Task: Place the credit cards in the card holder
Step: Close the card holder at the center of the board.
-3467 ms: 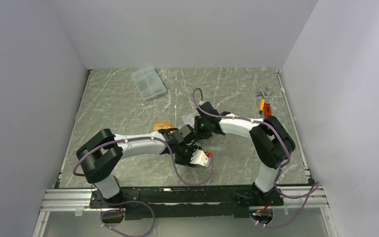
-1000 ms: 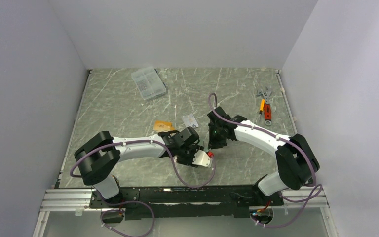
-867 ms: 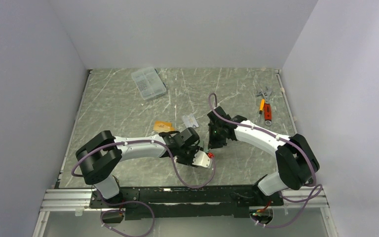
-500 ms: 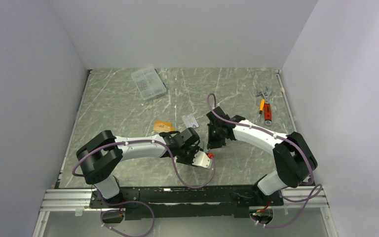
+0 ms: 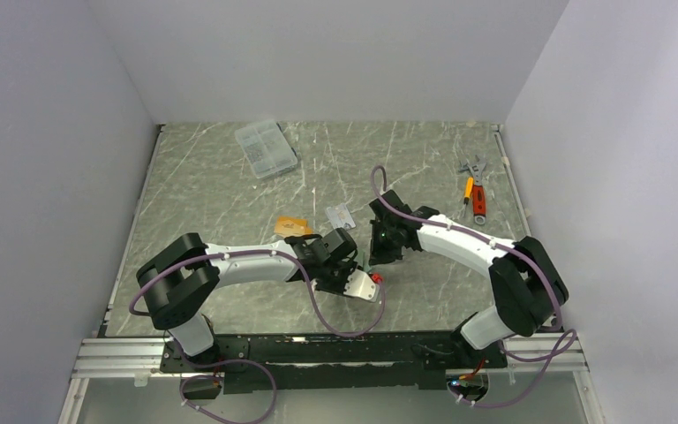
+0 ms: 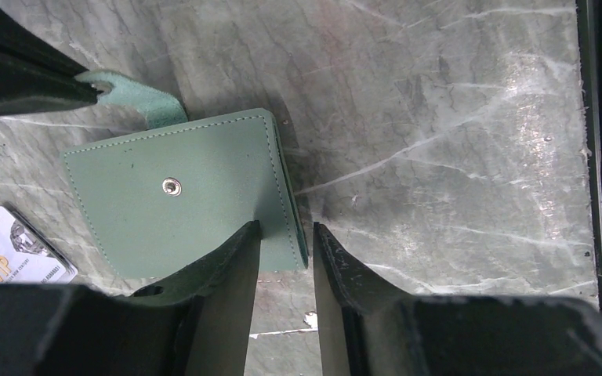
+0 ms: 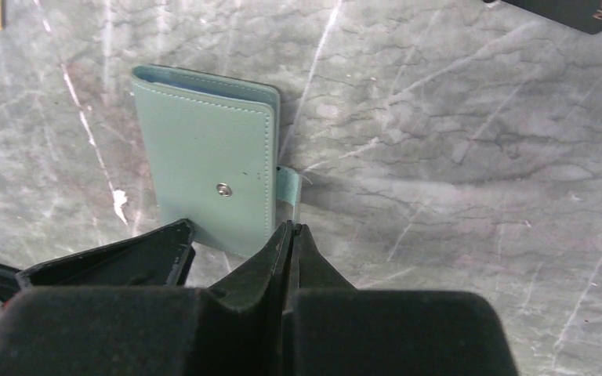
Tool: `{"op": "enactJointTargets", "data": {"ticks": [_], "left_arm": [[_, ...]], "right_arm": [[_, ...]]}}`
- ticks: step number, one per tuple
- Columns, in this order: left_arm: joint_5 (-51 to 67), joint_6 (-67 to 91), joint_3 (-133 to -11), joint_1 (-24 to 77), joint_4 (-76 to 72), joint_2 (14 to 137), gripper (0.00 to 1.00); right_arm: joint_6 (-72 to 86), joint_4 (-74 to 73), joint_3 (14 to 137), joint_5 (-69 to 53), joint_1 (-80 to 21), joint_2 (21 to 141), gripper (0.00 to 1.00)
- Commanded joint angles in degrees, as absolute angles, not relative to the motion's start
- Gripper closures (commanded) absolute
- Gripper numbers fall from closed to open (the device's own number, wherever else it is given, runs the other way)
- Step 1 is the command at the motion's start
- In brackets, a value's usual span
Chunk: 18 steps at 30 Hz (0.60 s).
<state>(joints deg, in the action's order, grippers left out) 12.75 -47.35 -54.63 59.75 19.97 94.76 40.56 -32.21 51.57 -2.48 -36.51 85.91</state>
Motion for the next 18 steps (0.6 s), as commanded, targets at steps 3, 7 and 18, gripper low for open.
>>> {"op": "enactJointTargets", "data": {"ticks": [3,7,18], "left_arm": [[14.91,-47.64,-54.34,59.33,21.05,95.44,0.64],[14.88,-47.69,-54.23,59.24,20.88,95.24,0.65],[15.36,-48.04,-53.7,58.98,21.29,94.99,0.65]], "right_arm": [[42.73,-26.26,51.57,-6.08,-37.58,84.45,1.0],[43.25,-24.54,52.53,-7.32,-38.09,87.19,1.0],[43.78,-21.07,53.63,-9.71,-38.34,91.92,1.0]]}}
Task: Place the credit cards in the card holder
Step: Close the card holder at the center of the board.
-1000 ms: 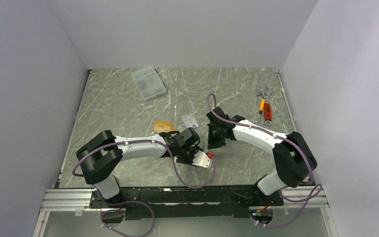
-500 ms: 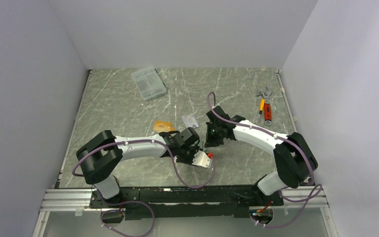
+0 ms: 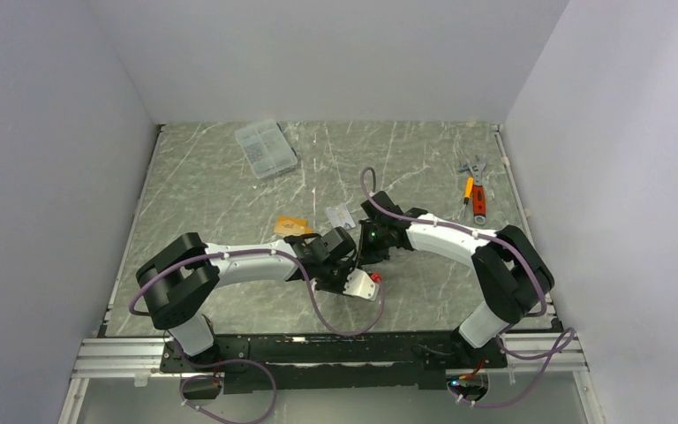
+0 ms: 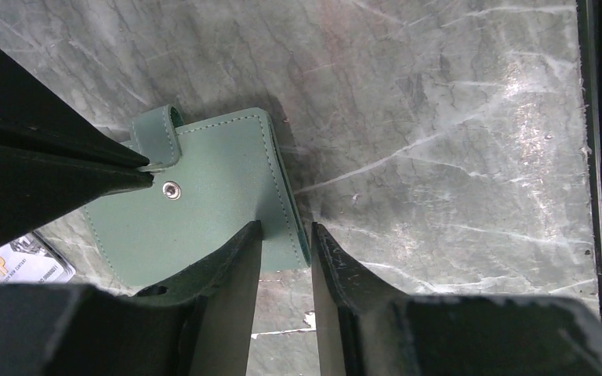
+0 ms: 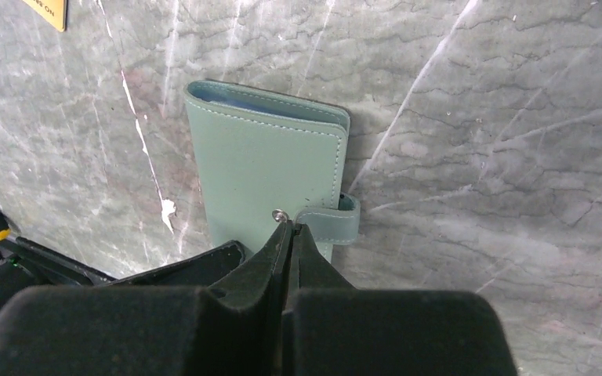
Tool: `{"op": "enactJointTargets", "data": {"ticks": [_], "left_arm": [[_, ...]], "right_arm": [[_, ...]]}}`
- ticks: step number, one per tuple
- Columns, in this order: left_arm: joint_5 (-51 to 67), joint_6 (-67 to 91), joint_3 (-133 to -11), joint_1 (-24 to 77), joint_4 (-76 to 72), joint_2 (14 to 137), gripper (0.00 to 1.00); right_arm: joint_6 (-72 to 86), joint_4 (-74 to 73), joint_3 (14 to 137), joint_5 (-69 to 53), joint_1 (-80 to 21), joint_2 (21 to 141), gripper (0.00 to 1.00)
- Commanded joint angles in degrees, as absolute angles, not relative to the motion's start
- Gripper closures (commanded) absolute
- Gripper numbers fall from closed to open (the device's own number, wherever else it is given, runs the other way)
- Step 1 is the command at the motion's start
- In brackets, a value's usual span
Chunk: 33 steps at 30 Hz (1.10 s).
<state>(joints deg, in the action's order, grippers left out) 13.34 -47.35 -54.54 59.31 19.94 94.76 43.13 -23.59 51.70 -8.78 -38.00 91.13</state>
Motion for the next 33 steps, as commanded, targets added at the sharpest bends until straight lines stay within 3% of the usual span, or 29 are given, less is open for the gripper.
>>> {"op": "enactJointTargets", "data": {"ticks": [1,14,32,33], "left_arm": [[15.45,-48.1,-53.66,58.9,21.35,95.01,0.65],[16.13,-48.8,-53.84,58.8,21.93,95.27,0.67],[17.06,-48.75,-53.61,57.22,23.01,91.51,0.67],[17.1,-48.74,-53.53,57.22,23.17,91.27,0.67]], "right_arm": [[43.77,-20.94,53.69,-9.62,-38.31,91.93,1.0],[42.78,-21.14,56.01,-10.33,-38.94,95.55,1.0],[37.92,-35.93,65.29,-0.8,-43.88,104.7,1.0],[37.92,-36.1,65.42,-0.77,-43.94,104.69,0.95]]}}
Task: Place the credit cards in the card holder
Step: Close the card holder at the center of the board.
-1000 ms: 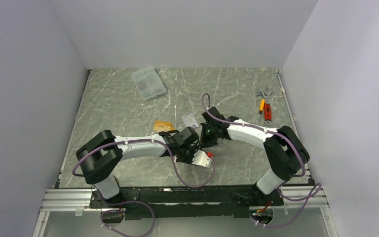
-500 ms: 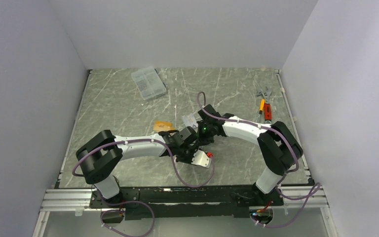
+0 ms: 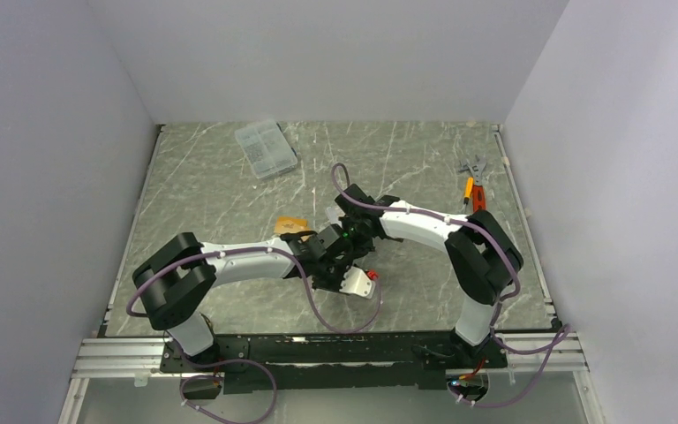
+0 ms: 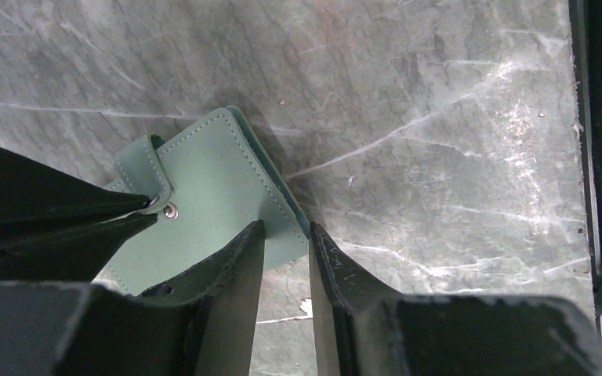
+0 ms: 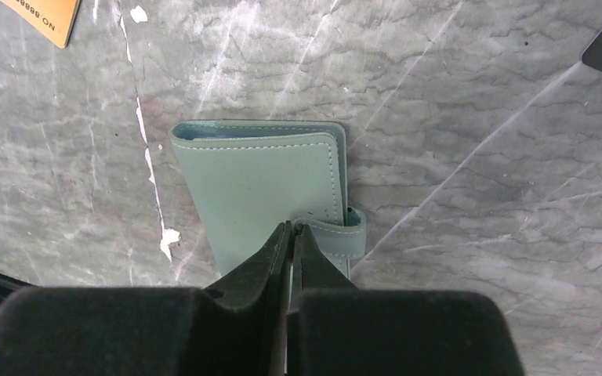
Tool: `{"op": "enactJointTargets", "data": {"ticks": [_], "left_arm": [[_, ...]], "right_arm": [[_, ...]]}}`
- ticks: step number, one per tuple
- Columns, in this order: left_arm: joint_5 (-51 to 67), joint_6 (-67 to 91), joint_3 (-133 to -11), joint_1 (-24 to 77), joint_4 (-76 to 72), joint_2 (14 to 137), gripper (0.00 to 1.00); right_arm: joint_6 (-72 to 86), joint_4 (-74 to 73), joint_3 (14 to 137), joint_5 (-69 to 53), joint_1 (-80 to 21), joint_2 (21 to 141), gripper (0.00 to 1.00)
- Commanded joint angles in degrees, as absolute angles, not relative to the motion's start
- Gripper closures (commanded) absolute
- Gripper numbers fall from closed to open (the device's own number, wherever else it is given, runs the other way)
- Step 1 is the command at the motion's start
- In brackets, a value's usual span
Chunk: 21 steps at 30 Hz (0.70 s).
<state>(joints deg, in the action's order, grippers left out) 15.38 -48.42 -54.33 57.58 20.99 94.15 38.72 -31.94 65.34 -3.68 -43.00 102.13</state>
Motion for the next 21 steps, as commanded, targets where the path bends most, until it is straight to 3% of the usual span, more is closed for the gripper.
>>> {"op": "enactJointTargets", "data": {"ticks": [1,7,21], "left_arm": [[17.1,-48.68,-53.46,57.29,23.32,91.05,0.66],[18.66,-47.91,-53.34,57.03,25.42,87.85,0.66],[19.19,-47.99,-52.74,56.43,25.59,87.07,0.66]], "right_arm": [[37.9,-36.15,65.59,-0.98,-44.07,104.67,0.92],[38.48,-36.12,66.38,-1.3,-44.64,103.36,0.78],[38.49,-38.95,68.53,-0.09,-44.6,99.88,0.75]]}}
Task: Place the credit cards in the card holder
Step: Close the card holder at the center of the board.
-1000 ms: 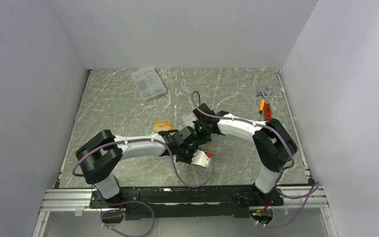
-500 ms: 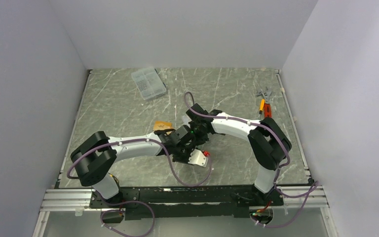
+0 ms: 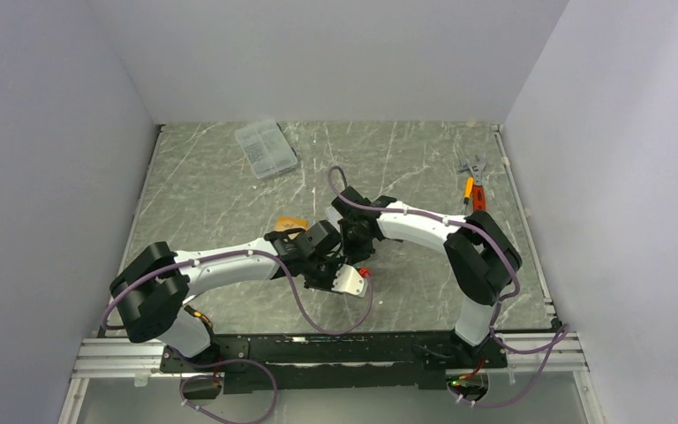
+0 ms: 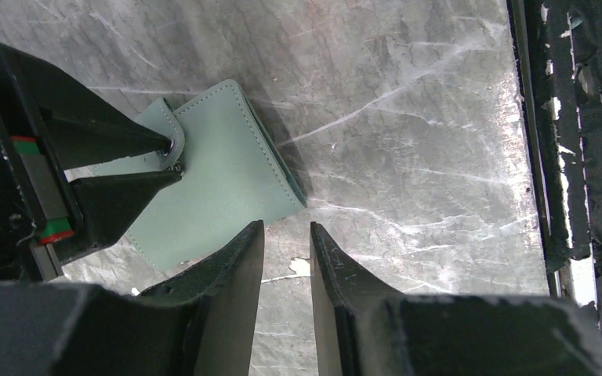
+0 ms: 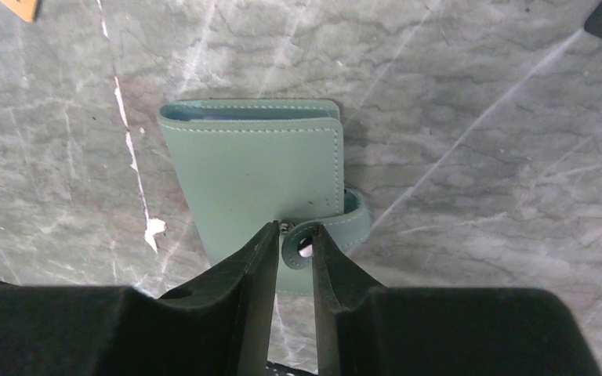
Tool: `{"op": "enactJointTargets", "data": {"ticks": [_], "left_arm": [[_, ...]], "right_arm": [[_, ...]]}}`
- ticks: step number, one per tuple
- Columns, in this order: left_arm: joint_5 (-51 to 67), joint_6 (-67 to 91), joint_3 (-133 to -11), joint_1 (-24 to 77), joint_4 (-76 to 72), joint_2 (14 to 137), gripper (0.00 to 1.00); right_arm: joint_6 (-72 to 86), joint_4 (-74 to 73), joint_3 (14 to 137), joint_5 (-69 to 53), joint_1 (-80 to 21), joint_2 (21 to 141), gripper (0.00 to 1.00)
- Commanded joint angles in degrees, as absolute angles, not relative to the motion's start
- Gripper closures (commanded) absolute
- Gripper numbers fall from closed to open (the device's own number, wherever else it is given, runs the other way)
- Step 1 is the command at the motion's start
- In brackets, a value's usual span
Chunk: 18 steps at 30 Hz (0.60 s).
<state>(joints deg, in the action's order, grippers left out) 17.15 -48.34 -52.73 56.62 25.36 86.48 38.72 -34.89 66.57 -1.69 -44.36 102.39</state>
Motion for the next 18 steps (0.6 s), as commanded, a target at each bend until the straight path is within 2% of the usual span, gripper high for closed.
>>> {"op": "enactJointTargets", "data": {"ticks": [1,8,13,18], "left_arm": [[19.22,-48.01,-52.73,56.43,25.58,87.1,0.66],[19.56,-47.79,-52.34,56.43,24.95,87.41,0.67],[19.51,-47.76,-52.3,56.43,24.71,87.79,0.67],[19.45,-47.79,-52.12,56.43,23.9,87.93,0.67]], "right_arm": [[38.45,-39.2,68.74,1.22,-44.68,99.73,0.75],[38.75,-40.03,70.39,2.57,-45.25,99.17,0.83],[38.69,-41.07,71.55,4.05,-45.7,99.38,0.98],[38.82,-42.05,72.16,5.02,-46.06,99.39,1.0]]}}
